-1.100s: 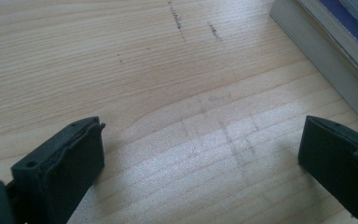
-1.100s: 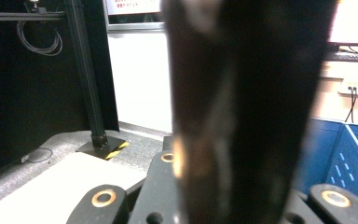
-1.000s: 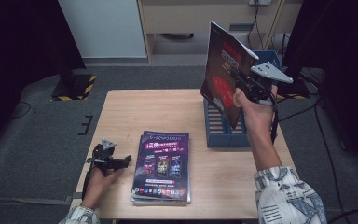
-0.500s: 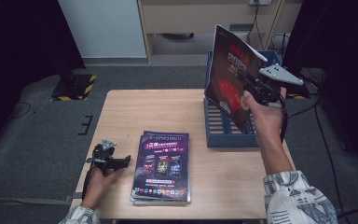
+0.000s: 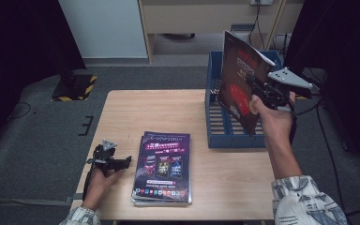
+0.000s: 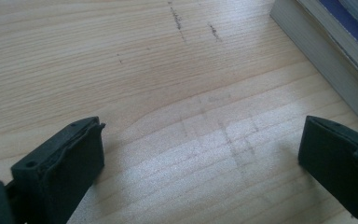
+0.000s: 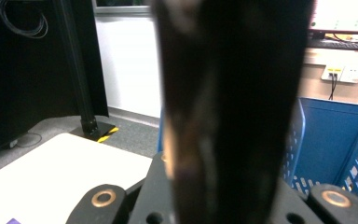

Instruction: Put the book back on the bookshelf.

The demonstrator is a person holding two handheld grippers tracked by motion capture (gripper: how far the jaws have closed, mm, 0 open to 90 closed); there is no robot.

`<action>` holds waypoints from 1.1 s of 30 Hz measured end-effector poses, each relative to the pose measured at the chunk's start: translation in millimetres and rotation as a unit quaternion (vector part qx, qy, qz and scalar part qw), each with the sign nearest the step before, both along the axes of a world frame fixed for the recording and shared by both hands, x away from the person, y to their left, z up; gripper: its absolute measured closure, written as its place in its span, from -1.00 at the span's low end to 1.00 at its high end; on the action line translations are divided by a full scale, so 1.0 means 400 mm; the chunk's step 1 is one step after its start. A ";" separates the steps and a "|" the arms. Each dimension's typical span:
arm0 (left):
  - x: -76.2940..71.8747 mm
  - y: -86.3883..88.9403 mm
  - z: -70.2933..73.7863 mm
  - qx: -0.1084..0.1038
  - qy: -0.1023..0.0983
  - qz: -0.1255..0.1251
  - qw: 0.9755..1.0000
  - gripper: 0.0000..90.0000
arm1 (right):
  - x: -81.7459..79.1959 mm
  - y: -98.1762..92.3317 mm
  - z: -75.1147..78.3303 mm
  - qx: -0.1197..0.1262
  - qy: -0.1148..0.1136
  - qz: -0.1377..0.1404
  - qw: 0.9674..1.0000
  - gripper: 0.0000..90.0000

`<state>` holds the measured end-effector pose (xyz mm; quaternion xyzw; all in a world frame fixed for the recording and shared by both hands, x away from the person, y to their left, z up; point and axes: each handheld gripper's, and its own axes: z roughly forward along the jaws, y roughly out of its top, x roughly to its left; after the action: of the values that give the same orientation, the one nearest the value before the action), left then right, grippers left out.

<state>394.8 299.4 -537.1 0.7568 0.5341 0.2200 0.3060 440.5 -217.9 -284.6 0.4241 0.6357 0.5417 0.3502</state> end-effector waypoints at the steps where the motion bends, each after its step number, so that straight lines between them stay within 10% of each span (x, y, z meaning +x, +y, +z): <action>1: 0.000 0.000 0.000 0.000 0.000 0.000 1.000 -1.00 | 0.002 -0.001 -0.002 0.003 0.000 -0.001 1.000 0.93; 19: 0.000 -0.002 -0.001 -0.003 -0.001 0.002 1.000 -1.00 | 0.114 0.139 -0.072 -0.017 0.007 -0.065 0.998 0.93; 33: 0.001 -0.003 0.000 0.000 0.000 0.000 1.000 -1.00 | 0.141 0.151 -0.166 0.023 0.005 -0.081 0.996 0.93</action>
<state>395.0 298.2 -537.1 0.7568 0.5341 0.2200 0.3060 496.9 -157.4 -351.1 0.4848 0.5881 0.5237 0.3805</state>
